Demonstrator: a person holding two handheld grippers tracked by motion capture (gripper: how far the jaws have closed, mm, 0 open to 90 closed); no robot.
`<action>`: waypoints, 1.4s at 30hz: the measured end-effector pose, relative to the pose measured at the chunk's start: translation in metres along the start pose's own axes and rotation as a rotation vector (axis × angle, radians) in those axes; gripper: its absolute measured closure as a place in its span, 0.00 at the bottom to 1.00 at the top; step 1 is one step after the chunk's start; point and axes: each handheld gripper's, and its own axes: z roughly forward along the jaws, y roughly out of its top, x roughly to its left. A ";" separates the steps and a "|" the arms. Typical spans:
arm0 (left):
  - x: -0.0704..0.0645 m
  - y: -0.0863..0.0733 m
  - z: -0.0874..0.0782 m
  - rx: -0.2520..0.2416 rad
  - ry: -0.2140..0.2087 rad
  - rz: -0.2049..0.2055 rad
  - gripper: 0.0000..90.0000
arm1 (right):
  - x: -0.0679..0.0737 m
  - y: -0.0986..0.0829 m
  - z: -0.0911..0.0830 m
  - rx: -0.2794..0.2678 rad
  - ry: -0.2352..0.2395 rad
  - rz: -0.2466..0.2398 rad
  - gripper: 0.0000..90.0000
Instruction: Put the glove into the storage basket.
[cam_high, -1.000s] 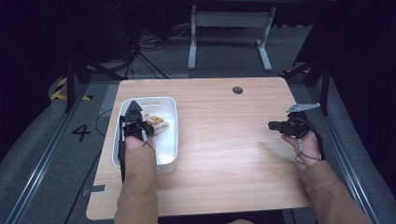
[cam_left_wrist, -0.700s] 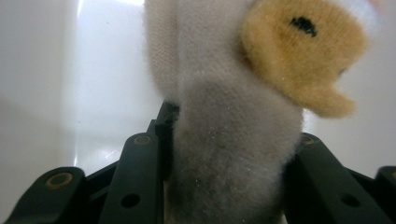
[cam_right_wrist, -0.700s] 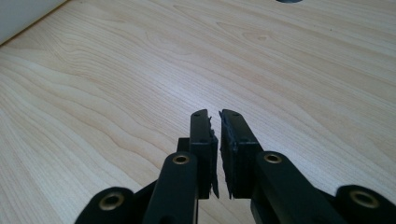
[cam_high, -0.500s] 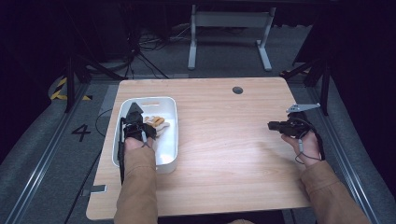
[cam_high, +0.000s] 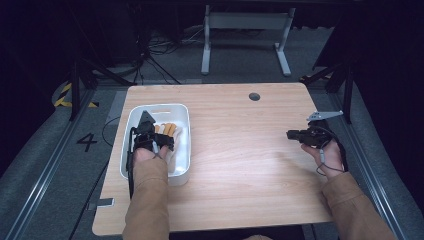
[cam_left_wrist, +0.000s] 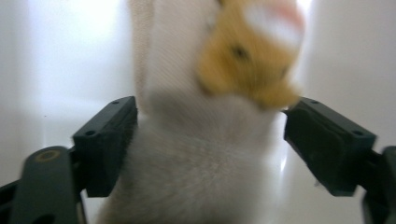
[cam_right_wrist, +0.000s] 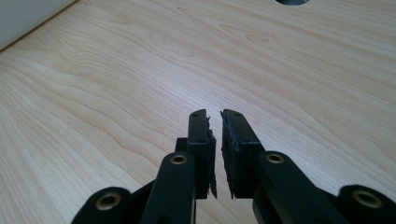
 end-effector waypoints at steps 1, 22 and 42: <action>0.000 0.000 -0.001 -0.005 0.001 0.000 0.17 | 0.000 0.000 0.000 -0.002 -0.001 0.001 0.91; -0.004 0.001 -0.030 -0.153 0.024 0.092 0.00 | 0.000 0.000 0.000 -0.007 0.005 0.000 0.89; -0.053 -0.024 -0.064 -0.296 -0.147 0.327 0.01 | -0.001 -0.002 -0.004 -0.010 0.000 0.000 0.88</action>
